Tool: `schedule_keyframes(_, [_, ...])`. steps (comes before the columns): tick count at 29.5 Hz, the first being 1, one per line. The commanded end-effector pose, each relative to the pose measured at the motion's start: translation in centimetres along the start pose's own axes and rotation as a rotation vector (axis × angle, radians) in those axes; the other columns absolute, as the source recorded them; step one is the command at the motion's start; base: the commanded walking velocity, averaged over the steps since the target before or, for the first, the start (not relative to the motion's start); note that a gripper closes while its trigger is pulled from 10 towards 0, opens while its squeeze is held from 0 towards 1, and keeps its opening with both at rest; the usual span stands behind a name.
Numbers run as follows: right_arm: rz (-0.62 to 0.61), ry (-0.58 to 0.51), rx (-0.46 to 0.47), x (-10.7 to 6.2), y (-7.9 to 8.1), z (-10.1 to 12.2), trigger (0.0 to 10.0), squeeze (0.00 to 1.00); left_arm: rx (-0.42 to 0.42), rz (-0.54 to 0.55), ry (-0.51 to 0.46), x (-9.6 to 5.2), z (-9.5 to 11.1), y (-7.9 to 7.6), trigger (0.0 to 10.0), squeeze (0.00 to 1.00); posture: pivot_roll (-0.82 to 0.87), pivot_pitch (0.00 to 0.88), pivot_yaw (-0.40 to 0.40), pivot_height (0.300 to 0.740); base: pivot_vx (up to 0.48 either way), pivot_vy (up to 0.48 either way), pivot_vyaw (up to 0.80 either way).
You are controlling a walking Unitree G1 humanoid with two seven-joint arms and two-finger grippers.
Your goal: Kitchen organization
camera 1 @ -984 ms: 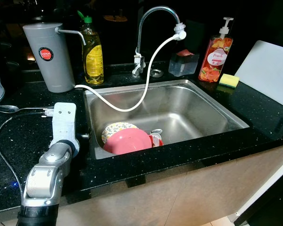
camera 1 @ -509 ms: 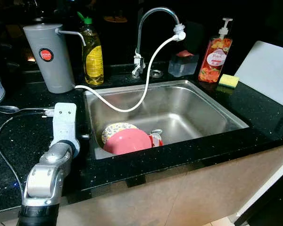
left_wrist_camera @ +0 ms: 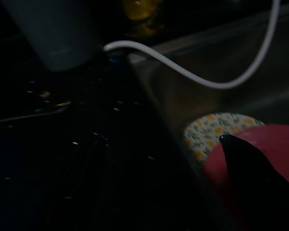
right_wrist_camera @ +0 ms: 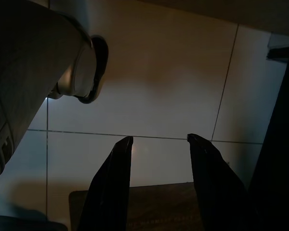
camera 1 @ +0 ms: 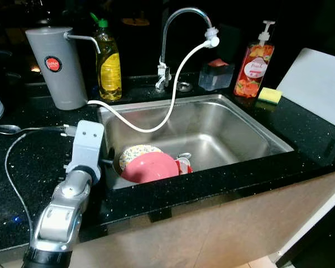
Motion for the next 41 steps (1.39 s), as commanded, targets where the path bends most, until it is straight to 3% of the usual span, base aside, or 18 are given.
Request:
schedule_keyframes(1, [0.005, 0.017, -0.003, -0.1, 0.1, -0.5, 10.0, 0.0, -0.016, 0.023, -0.004, 0.1, -0.4, 0.4, 10.0, 0.0, -0.08, 0.042, -0.036, 0.74, 0.0, 0.0, 0.0])
schedule_keyframes(5, [0.005, 0.017, -0.002, -0.1, 0.2, -0.5, 10.0, 0.0, -0.028, 0.045, -0.023, 0.0, -0.3, 0.8, 10.0, 0.0, -0.08, 0.046, -0.036, 0.74, 0.0, 0.0, 0.0])
schedule_keyframes(8, [0.006, 0.021, -0.002, -0.1, 0.3, -0.6, 10.0, 0.0, -0.193, 0.13, 0.044, 0.2, -2.4, 2.5, 10.0, 0.0, -0.08, 0.05, -0.037, 0.74, 0.0, 0.0, 0.0])
schedule_keyframes(13, [0.007, 0.024, -0.004, -0.1, 0.3, -0.8, 10.0, 0.0, -0.25, 0.181, 0.151, 0.2, -4.8, 3.7, 10.0, 0.0, -0.08, 0.051, -0.039, 0.74, 0.0, 0.0, 0.0])
schedule_keyframes(19, [0.008, 0.023, -0.006, -0.1, 0.3, -0.8, 10.0, 0.0, -0.208, 0.176, 0.2, -0.1, -6.0, 3.6, 10.0, 0.0, -0.08, 0.054, -0.044, 0.74, 0.0, 0.0, 0.0])
schedule_keyframes(22, [0.012, 0.017, -0.008, -0.1, 0.3, -0.6, 10.0, 0.0, -0.12, 0.139, 0.196, 0.0, -5.9, 2.7, 10.0, 0.0, -0.07, 0.055, -0.046, 0.74, 0.0, 0.0, 0.0])
schedule_keyframes(41, [0.013, 0.015, -0.012, -0.1, 0.2, -0.7, 10.0, 0.0, -0.117, 0.089, 0.151, 0.1, -5.0, 1.4, 10.0, 0.0, -0.08, 0.058, -0.048, 0.74, 0.0, 0.0, 0.0])
Point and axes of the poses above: a point about 5 cm out from each wrist's last joint towards the gripper, its own x axis pointing out of the wrist towards the gripper, its own z axis along the axis of the wrist's last joint, y = z × x, the point moved 5 cm from there along x, pointing out of the wrist towards the gripper, and after that the axes turned 9 degrees about x, right-handed, at the moved point
